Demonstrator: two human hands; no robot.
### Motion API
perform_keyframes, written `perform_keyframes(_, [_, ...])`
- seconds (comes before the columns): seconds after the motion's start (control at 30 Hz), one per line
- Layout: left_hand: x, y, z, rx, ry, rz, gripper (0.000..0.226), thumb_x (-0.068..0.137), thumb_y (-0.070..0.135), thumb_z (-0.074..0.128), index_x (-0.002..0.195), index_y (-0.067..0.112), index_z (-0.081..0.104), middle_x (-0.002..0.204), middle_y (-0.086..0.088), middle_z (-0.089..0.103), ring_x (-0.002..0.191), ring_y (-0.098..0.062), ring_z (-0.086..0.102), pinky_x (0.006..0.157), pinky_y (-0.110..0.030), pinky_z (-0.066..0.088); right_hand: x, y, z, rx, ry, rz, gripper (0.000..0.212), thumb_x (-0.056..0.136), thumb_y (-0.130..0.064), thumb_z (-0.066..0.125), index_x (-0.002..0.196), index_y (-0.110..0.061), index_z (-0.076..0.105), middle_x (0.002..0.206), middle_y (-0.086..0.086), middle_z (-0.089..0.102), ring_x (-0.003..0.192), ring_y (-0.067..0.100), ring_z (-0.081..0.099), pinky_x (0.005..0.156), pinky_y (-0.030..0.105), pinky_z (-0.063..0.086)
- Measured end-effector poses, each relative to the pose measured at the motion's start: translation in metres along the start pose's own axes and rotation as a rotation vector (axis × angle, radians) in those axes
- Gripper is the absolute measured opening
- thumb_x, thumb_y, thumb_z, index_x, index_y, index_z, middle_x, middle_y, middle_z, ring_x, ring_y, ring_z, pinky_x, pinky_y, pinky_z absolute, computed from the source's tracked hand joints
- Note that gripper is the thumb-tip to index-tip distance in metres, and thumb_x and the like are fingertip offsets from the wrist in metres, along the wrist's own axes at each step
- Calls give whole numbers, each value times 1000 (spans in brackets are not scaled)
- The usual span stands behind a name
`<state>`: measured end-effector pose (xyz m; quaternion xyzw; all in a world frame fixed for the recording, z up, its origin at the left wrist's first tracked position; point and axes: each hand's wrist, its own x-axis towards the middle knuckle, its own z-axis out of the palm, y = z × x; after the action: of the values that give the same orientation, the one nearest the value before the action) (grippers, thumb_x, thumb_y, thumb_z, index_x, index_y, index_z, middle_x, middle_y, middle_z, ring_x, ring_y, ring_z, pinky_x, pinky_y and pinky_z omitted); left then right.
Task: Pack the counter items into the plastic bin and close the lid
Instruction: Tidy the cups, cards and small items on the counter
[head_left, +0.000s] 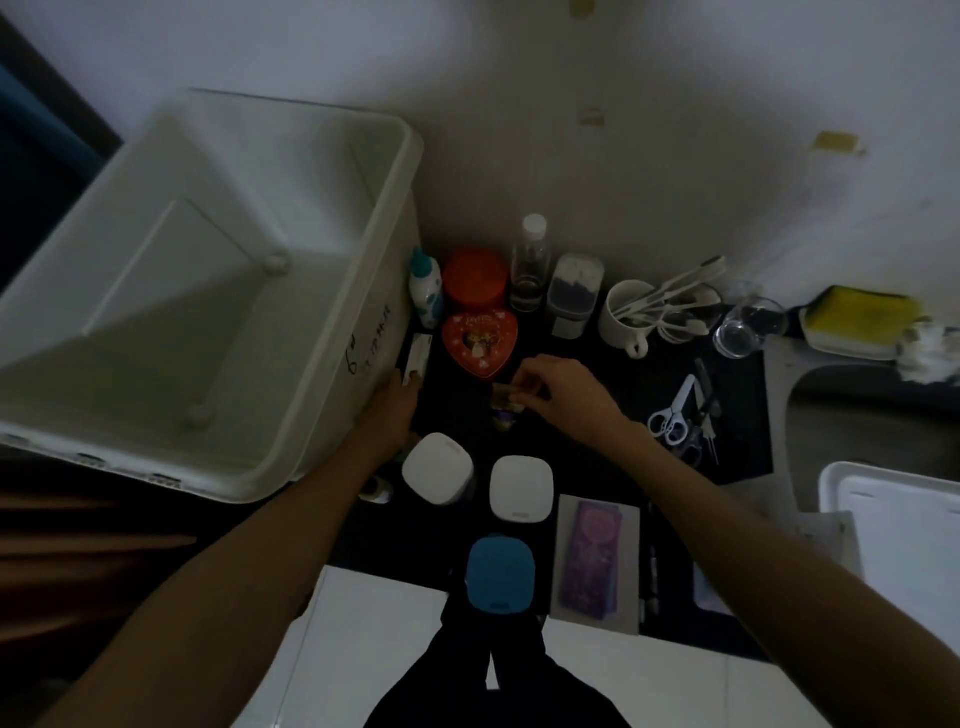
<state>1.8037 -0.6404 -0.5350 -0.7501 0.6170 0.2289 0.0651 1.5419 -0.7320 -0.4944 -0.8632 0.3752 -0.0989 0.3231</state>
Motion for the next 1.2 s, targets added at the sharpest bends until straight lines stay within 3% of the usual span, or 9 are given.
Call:
perform_keyframes(0.13, [-2, 4, -1, 163, -3, 68, 70, 89, 22, 65, 146, 7, 26, 130, -22, 41, 93, -30, 58, 70, -30, 44, -3, 1, -2, -10, 11, 11, 18, 86, -29, 71, 101, -21, 65, 99, -6, 63, 85, 8, 61, 76, 32, 55])
perform_keyframes(0.23, [0, 12, 1, 127, 6, 73, 50, 94, 20, 55, 139, 8, 36, 131, -23, 41, 88, -28, 56, 72, -31, 45, -3, 3, -3, -11, 9, 21, 18, 86, -29, 71, 102, -21, 65, 99, -5, 63, 85, 9, 61, 76, 32, 55])
perform_keyframes(0.37, [4, 9, 1, -48, 24, -1, 46, 93, 8, 55, 138, 11, 44, 140, -21, 37, 117, -39, 50, 95, -41, 46, -5, 6, -6, -15, 28, 29, 17, 86, -28, 71, 101, -22, 65, 98, -6, 63, 83, 8, 61, 74, 31, 55])
perform_keyframes(0.53, [14, 6, -1, -122, -2, 69, 17, 87, 15, 62, 100, 6, 55, 108, -19, 55, 89, -28, 56, 77, -39, 50, -11, 9, -8, -34, 50, 38, 16, 86, -28, 70, 101, -22, 64, 98, -6, 62, 84, 8, 60, 74, 32, 54])
perform_keyframes(0.67, [14, 11, -7, -115, -51, 64, 36, 77, 21, 76, 100, 5, 54, 99, -13, 55, 85, -29, 58, 71, -40, 51, -15, 10, -10, -79, 23, 24, 17, 87, -30, 69, 102, -23, 63, 99, -5, 60, 85, 10, 59, 74, 32, 53])
perform_keyframes(0.77, [15, 14, -7, -158, -95, -16, 35, 80, 17, 73, 106, 4, 53, 95, -13, 59, 86, -28, 60, 66, -33, 48, -16, 9, -9, -74, -1, 23, 19, 86, -33, 70, 101, -25, 63, 98, -8, 59, 83, 7, 58, 74, 31, 54])
perform_keyframes(1.0, [18, 17, -11, -470, 4, -144, 11, 84, 11, 67, 90, 2, 63, 89, -14, 63, 82, -26, 62, 64, -32, 49, -12, 10, -13, -20, -56, 31, 24, 84, -41, 72, 101, -26, 63, 98, -8, 62, 83, 6, 61, 75, 32, 56])
perform_keyframes(1.13, [21, 41, -46, -845, 161, -178, 29, 85, 9, 72, 112, 1, 62, 99, -15, 66, 84, -28, 66, 62, -29, 56, -8, 4, -20, -26, -33, 42, 30, 82, -51, 70, 99, -27, 64, 93, -14, 62, 79, 1, 60, 70, 26, 54])
perform_keyframes(1.2, [18, 59, -70, -960, 212, -117, 27, 84, 8, 73, 109, 5, 62, 98, -13, 65, 87, -32, 67, 66, -33, 59, -2, -5, -24, 72, 50, 83, 33, 82, -56, 68, 97, -26, 67, 91, -14, 67, 79, 1, 63, 69, 21, 53])
